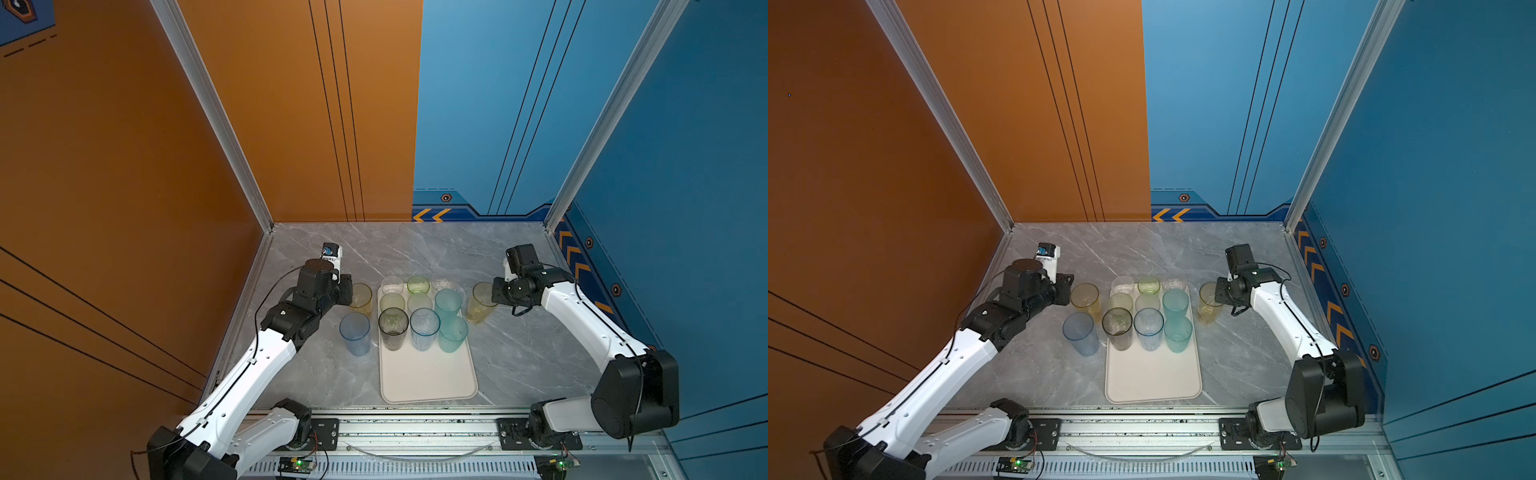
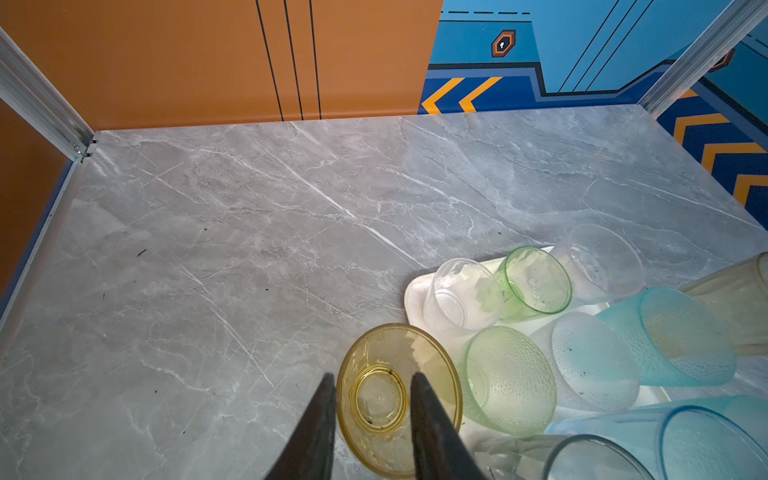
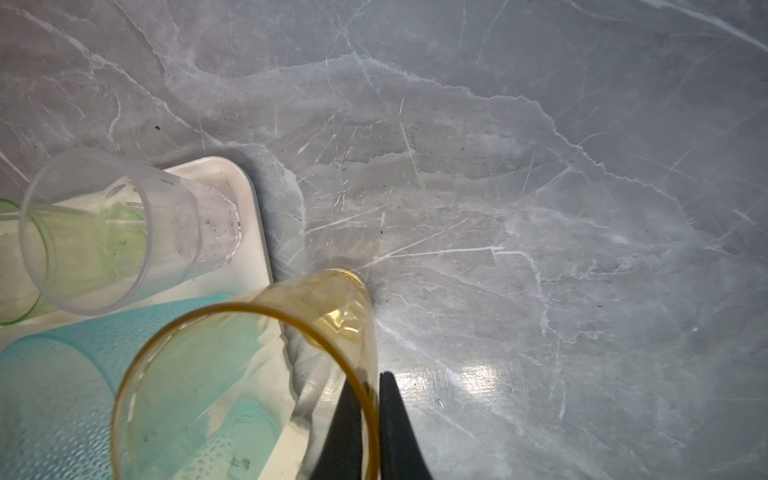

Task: Place the glasses into the tray
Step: 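Close the right gripper on the yellow cup's rim and lift it, then carry the yellow cup with the right gripper over the tray's nearest corner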

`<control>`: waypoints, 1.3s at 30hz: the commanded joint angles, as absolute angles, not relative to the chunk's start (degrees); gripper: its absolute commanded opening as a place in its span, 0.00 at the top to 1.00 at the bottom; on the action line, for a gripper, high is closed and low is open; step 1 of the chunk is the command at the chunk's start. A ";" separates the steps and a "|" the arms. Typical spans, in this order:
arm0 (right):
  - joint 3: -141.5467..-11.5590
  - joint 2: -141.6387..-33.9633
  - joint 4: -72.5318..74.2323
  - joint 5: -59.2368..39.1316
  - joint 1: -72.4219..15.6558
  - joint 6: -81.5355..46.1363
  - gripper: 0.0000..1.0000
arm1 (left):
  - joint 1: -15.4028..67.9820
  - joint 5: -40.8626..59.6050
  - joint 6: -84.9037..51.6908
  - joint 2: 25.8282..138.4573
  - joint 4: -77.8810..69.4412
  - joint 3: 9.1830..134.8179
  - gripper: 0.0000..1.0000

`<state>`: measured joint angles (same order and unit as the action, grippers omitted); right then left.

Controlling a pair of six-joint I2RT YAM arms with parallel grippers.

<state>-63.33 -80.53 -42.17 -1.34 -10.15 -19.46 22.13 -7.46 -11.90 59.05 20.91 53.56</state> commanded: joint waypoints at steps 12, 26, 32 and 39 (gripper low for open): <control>-64.72 -74.66 -46.66 5.17 -10.66 -16.66 1.00 | 21.45 -4.58 -12.82 61.15 20.99 53.52 0.69; -67.94 -56.60 -47.48 4.69 -14.56 -11.73 1.00 | 21.62 -3.69 -13.10 64.13 21.01 55.04 0.69; -70.57 -52.22 -43.64 -4.12 -20.48 -8.11 1.00 | 21.71 -3.16 -13.45 64.65 21.33 55.80 0.69; -75.07 -54.82 -44.09 0.77 -39.42 -0.11 1.00 | 21.80 -4.34 -12.92 64.77 23.37 58.13 0.69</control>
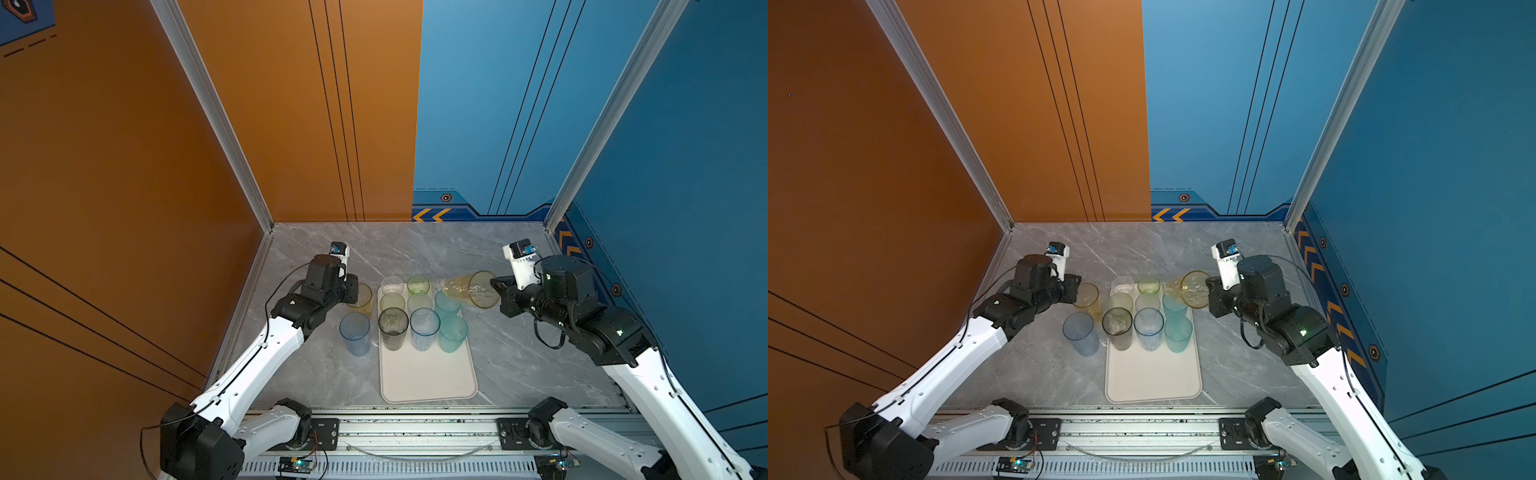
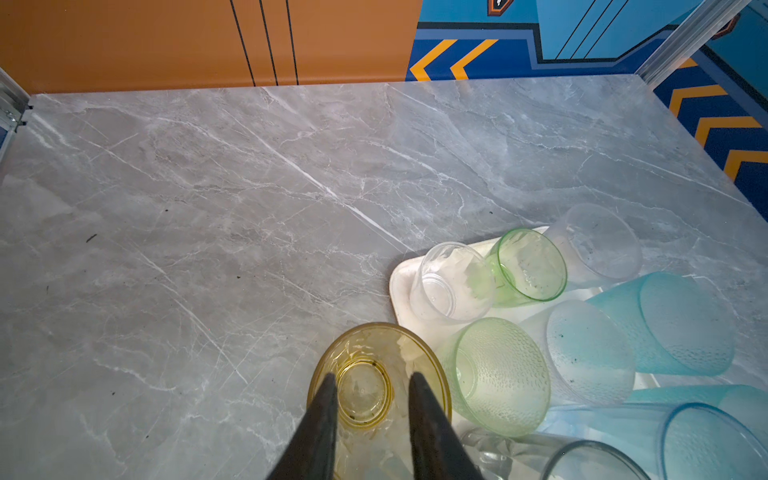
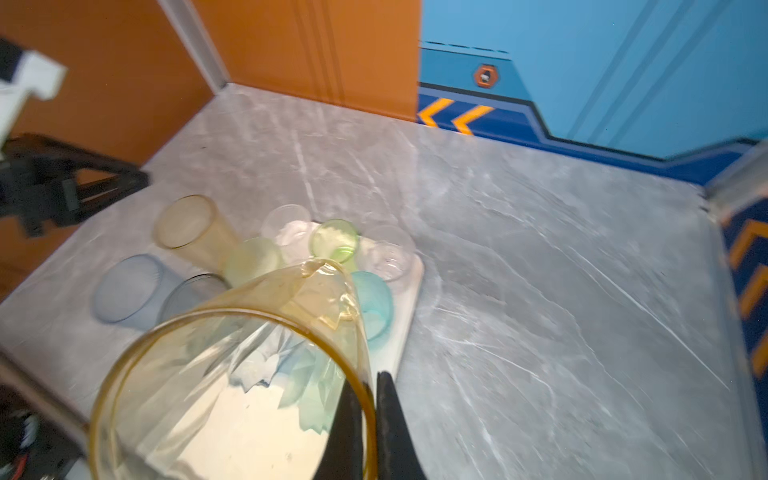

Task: Place the glasses into the tray
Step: 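Carry the yellow cup with the right gripper over the tray's nearest corner, then lower the yellow cup onto the tray beside the teal cups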

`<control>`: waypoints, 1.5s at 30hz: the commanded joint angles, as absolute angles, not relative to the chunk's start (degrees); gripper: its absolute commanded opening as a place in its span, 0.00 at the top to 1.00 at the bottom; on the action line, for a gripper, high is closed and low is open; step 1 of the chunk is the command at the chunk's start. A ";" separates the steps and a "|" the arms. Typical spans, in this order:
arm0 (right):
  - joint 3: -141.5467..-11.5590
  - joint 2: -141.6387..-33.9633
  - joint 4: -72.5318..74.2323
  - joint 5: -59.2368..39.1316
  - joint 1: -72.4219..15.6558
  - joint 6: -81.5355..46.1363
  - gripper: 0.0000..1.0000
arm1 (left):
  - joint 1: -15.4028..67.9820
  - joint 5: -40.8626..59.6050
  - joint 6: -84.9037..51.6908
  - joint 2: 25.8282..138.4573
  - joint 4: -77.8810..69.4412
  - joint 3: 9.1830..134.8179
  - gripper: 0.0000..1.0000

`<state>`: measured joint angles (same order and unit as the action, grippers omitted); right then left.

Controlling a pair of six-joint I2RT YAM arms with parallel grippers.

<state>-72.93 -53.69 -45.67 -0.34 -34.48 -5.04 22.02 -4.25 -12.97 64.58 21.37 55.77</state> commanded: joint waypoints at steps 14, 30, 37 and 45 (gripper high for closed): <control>-76.41 -64.62 -55.69 11.63 -62.34 1.07 1.00 | 21.38 -5.27 -12.13 64.54 25.49 58.62 0.69; -64.60 -69.14 -53.60 10.39 -60.04 -6.46 1.00 | 21.01 -5.10 -11.82 64.15 26.26 58.61 0.69; -60.22 -66.37 -55.10 10.20 -56.06 -10.15 1.00 | 20.92 -4.83 -11.83 64.51 26.28 58.62 0.69; -59.15 -66.43 -55.97 10.91 -53.04 -10.48 1.00 | 20.84 -4.77 -11.69 64.60 26.37 60.25 0.69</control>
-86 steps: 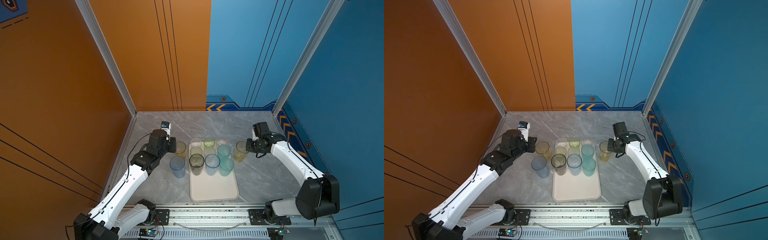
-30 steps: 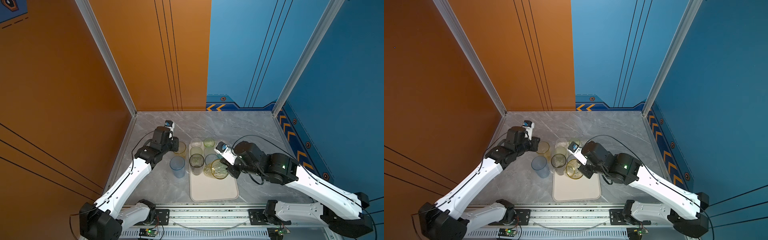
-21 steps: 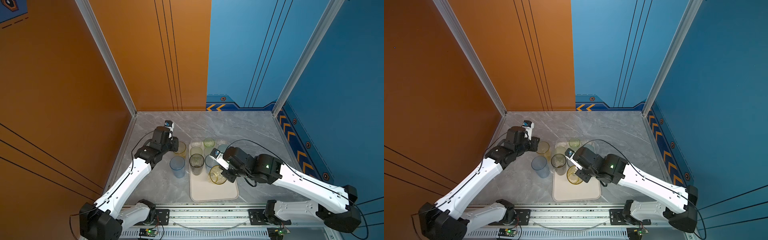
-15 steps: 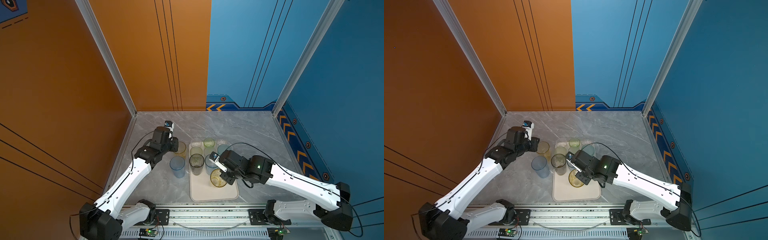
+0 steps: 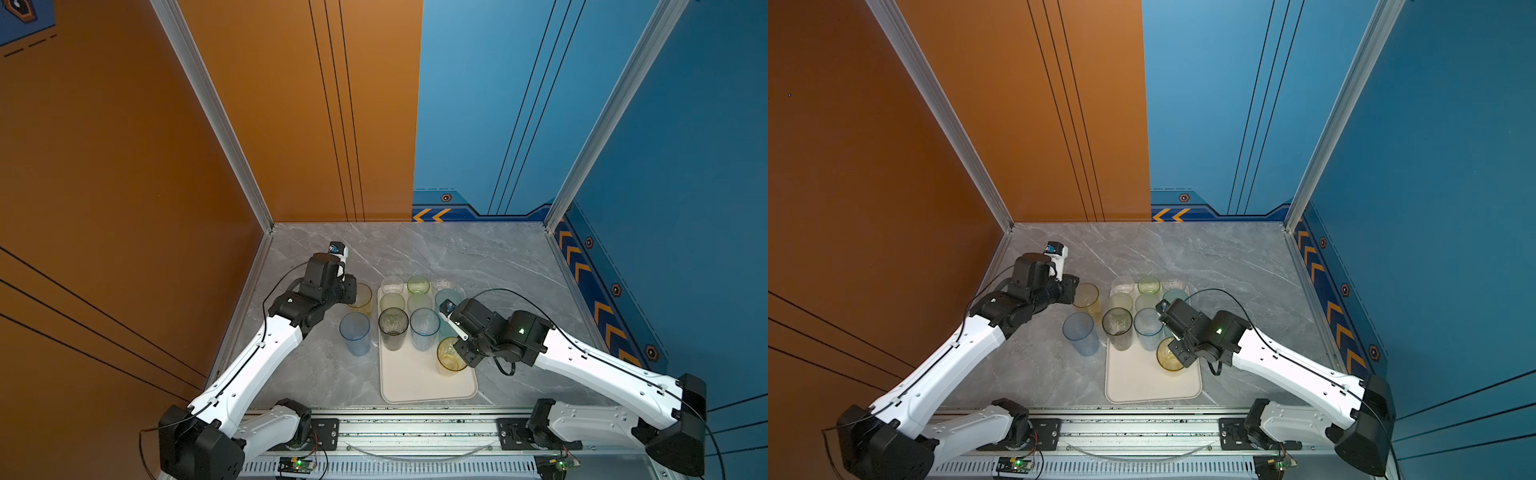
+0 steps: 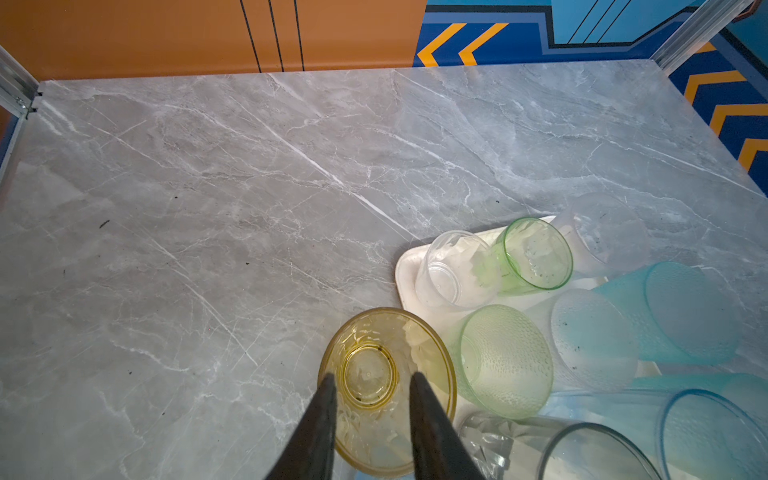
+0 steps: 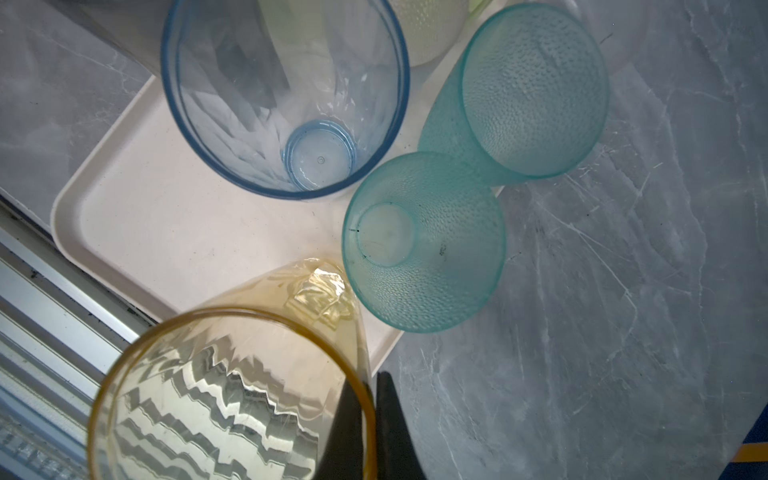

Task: Place the glasses into the tray
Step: 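Lower the yellow cup onto the tray beside the teal cups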

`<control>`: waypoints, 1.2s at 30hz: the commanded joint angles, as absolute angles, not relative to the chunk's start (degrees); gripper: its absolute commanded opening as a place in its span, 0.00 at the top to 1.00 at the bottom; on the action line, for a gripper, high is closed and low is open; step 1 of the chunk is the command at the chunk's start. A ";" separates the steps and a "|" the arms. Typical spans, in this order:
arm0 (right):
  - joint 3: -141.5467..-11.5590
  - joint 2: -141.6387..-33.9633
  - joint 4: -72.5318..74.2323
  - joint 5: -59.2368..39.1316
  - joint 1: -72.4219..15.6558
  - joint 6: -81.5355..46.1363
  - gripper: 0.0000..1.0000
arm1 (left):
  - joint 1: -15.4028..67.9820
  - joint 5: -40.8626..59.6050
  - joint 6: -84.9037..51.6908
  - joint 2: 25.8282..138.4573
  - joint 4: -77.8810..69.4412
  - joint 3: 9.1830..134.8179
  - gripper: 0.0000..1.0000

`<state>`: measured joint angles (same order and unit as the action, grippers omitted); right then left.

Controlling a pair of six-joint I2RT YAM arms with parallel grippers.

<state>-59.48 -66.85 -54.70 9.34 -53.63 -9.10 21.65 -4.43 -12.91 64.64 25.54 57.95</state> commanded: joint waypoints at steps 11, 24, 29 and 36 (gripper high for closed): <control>-59.51 -66.75 -57.57 10.41 -48.67 -8.53 1.00 | 20.52 -4.71 -11.43 65.10 26.38 60.38 0.69; -59.15 -69.20 -57.04 7.19 -47.55 -7.50 1.00 | 20.31 -4.38 -11.12 65.58 26.59 60.73 0.69; -59.15 -70.35 -57.05 5.74 -47.47 -6.93 1.00 | 20.13 -4.48 -10.89 65.48 26.89 60.81 0.69; -58.36 -71.70 -56.35 4.78 -46.68 -6.41 1.00 | 19.95 -4.31 -10.80 65.56 27.06 60.82 0.69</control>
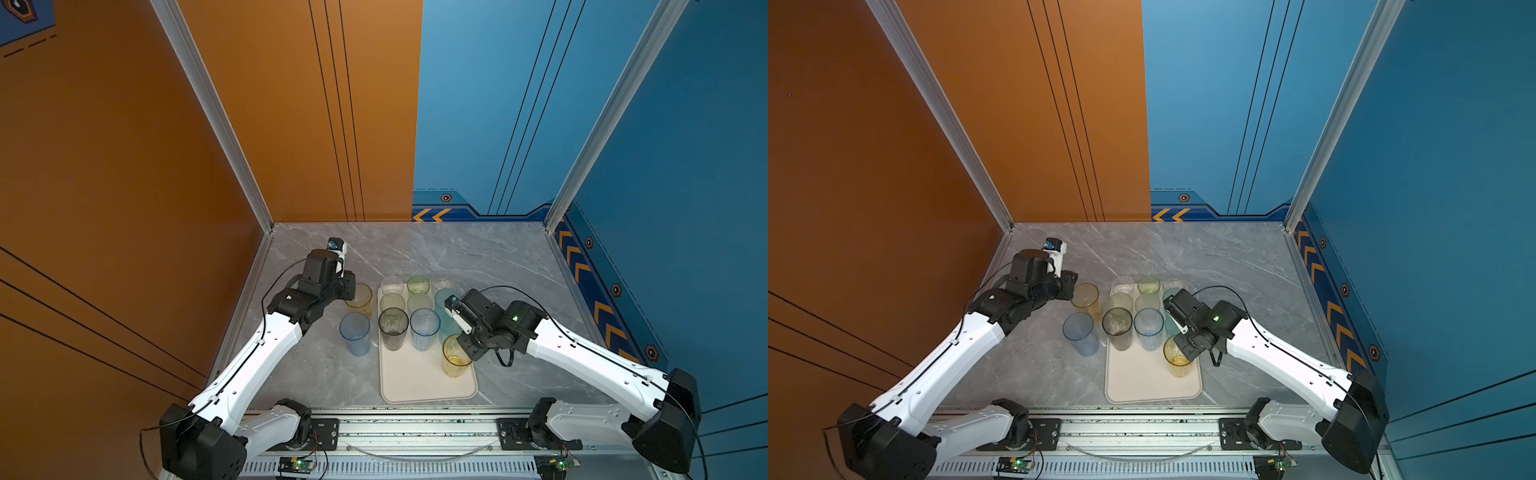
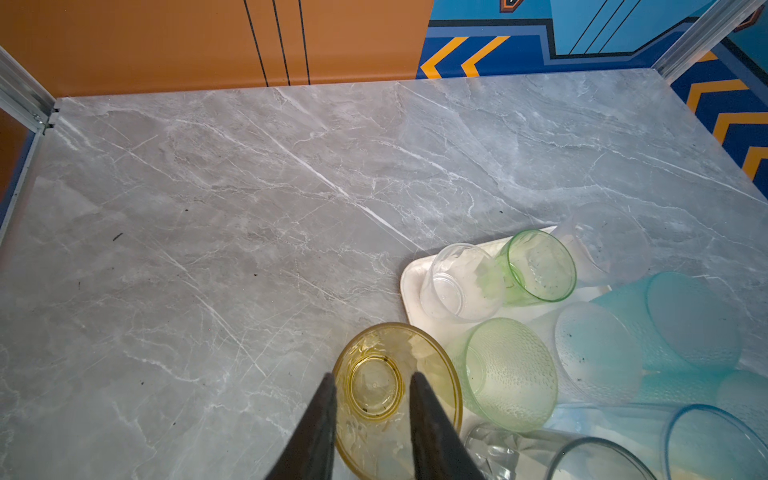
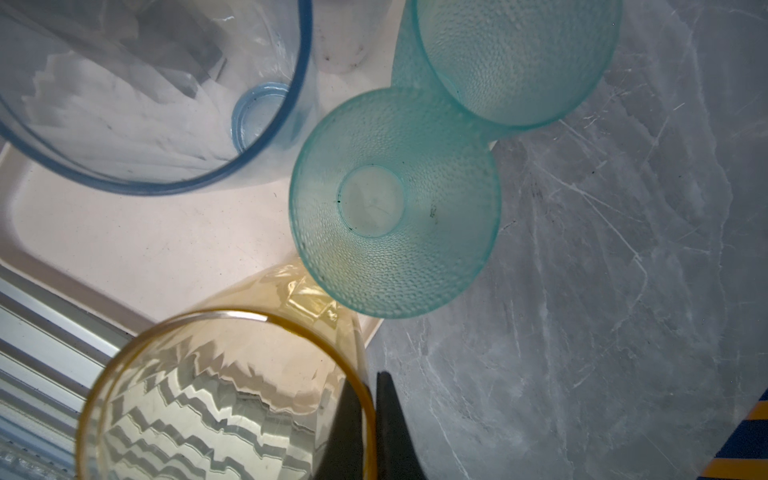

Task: Place the glasses into the tray
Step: 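Lower the yellow cup onto the tray beside the teal cups, then open the right gripper and raise it off the yellow cup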

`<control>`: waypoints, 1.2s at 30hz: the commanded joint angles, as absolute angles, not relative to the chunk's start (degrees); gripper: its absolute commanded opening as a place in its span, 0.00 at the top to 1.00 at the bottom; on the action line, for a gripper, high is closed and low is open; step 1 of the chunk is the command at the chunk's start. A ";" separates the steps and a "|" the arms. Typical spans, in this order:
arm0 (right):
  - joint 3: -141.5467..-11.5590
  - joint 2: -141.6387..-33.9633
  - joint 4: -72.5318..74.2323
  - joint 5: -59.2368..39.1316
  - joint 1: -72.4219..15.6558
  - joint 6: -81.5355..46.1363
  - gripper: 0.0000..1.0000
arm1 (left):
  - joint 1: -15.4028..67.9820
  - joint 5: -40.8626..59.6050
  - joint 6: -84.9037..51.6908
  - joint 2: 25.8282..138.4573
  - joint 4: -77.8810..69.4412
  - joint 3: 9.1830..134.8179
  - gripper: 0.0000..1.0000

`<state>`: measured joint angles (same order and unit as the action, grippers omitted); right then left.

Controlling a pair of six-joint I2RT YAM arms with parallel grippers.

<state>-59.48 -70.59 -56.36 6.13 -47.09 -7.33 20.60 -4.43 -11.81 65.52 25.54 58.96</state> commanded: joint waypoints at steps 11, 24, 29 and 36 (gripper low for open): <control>-57.66 -70.89 -55.77 4.63 -45.91 -6.40 0.97 | 19.86 -4.31 -10.64 65.32 27.68 61.04 0.69; -57.87 -69.04 -55.77 4.82 -45.48 -6.43 0.84 | 19.84 -4.13 -10.96 65.43 27.66 61.00 0.69; -58.46 -68.65 -56.20 4.55 -45.53 -6.48 0.83 | 19.86 -4.22 -10.92 65.46 27.60 60.91 0.69; -59.36 -67.12 -56.95 4.30 -46.03 -6.47 0.77 | 19.85 -4.22 -10.95 65.74 27.55 60.86 0.69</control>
